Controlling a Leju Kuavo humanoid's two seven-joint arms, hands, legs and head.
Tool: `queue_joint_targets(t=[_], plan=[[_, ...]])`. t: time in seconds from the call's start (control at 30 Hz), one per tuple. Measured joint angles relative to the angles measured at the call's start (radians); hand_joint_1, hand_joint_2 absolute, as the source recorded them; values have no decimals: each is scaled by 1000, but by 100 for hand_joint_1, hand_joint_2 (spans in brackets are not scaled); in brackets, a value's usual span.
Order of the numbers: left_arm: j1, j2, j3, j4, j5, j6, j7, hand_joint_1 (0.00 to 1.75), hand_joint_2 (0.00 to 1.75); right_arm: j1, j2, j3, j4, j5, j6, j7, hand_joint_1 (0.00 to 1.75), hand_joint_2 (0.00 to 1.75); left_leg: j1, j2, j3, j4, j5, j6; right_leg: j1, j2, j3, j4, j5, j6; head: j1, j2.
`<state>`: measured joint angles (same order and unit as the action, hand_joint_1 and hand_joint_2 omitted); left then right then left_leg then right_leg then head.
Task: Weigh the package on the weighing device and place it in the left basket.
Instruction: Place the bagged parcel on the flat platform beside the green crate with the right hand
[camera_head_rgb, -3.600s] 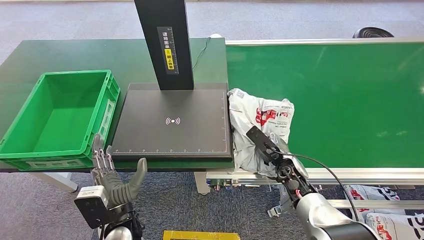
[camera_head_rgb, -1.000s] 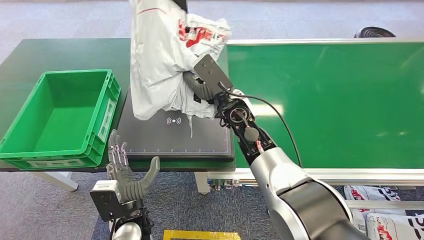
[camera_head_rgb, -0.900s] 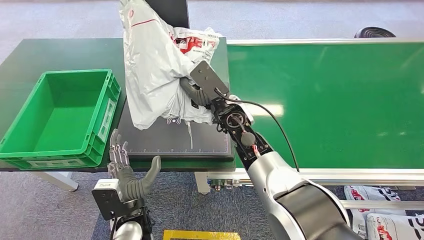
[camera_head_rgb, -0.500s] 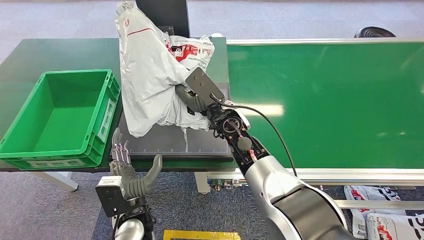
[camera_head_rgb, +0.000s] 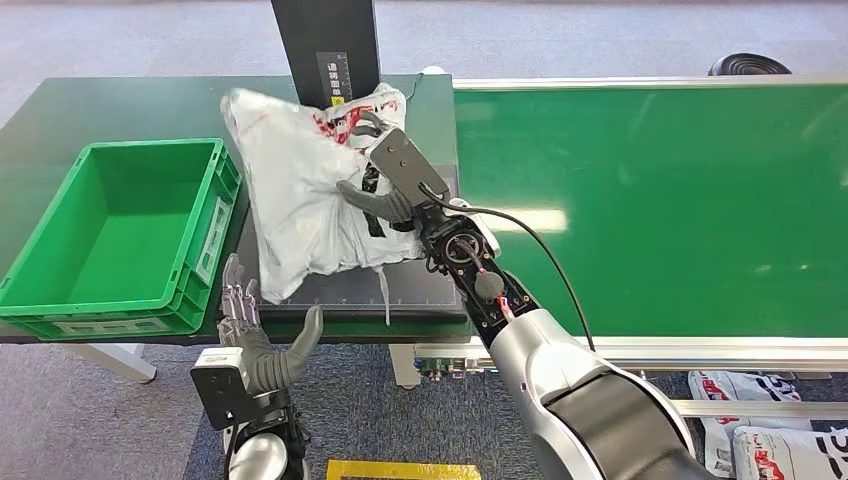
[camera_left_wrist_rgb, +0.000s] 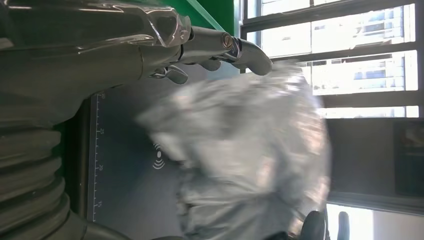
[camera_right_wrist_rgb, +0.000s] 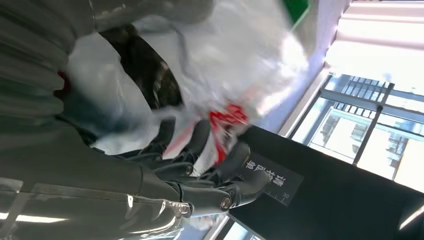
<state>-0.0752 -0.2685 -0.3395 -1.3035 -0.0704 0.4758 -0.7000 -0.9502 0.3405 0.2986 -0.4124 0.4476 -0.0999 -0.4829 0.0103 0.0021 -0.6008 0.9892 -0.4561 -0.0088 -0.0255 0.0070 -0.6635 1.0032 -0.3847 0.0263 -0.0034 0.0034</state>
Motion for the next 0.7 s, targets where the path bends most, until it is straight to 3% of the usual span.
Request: queue_joint_targets(t=[0.47,0.7], plan=[[0,-5,15,5,-14,-4,0,0,175,7,-7,14,11,11,1,2,0,175,0,0,0,0,0,0,0,0,0,0,0,0,0,0],[3,-5,29,5,-40,-1,0,0,175,39,-11,26,8,-27,-1,-60,0,175,0,0,0,0,0,0,0,0,0,0,0,0,0,0]])
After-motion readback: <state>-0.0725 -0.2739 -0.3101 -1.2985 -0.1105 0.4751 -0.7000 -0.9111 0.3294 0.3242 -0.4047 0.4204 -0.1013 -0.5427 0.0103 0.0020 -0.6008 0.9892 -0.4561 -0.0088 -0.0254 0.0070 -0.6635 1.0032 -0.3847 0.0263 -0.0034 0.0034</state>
